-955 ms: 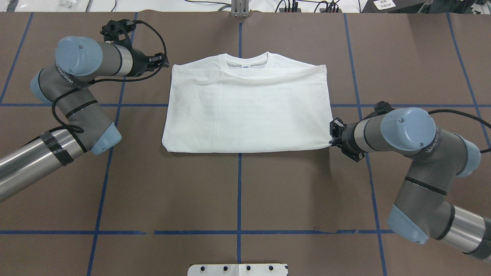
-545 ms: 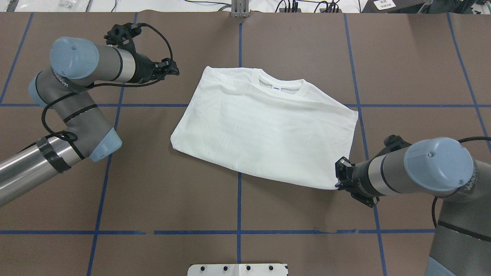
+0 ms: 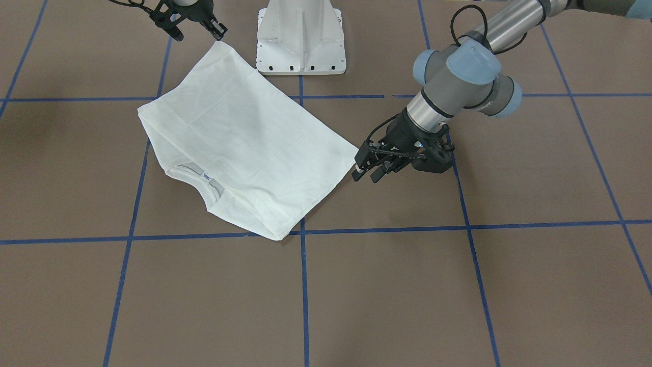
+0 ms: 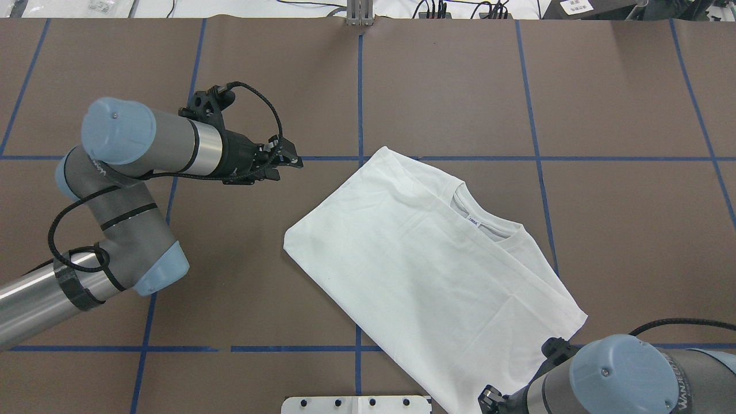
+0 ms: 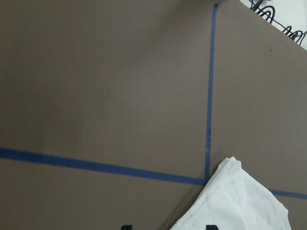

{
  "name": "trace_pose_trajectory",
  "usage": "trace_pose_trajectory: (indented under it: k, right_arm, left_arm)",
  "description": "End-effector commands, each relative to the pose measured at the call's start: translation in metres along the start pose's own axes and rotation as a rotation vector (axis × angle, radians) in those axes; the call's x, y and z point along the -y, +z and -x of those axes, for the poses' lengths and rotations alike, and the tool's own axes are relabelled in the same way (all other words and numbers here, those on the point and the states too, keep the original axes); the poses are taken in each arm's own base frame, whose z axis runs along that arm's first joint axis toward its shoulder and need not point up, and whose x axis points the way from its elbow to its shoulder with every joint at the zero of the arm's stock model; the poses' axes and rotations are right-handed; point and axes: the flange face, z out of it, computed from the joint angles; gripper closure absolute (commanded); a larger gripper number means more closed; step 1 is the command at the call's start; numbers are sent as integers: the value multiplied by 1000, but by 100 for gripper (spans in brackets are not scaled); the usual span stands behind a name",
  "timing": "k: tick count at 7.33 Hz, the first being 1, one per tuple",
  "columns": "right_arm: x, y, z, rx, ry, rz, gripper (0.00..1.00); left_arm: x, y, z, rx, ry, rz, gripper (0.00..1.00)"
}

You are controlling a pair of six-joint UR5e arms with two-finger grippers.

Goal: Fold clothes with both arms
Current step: 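Rotate the shirt with the right gripper while the left gripper grasps its opposite corner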

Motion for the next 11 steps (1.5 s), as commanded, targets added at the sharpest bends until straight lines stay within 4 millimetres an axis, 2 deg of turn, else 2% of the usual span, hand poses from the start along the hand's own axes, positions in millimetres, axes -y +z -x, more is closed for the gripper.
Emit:
trace_pose_trajectory:
  k: [1, 3, 4, 5, 6, 7, 9, 11]
  right_arm:
    - [42, -26, 25, 82, 66, -56, 0]
    - [118, -92, 58, 239, 154, -161, 0]
    - [141, -109, 69, 271, 67, -210, 0]
    - [155, -113, 84, 287, 45, -236, 0]
    - [158, -108, 97, 289, 48, -239, 0]
    - [161, -104, 98, 284, 48, -242, 0]
    - [163, -102, 98, 278, 52, -245, 0]
    - [164, -102, 98, 279, 53, -245, 0]
  left_arm:
    - [-41, 12, 14, 23, -94, 62, 32]
    - [-52, 24, 32, 119, -143, 70, 23]
    - [-55, 26, 32, 151, -153, 70, 23]
    - [-60, 30, 36, 162, -153, 77, 23]
    - [-66, 32, 35, 162, -168, 86, 23]
    - [-81, 40, 36, 170, -169, 108, 23]
    - [-84, 46, 40, 181, -170, 114, 25]
    - [-82, 48, 44, 183, -164, 63, 33]
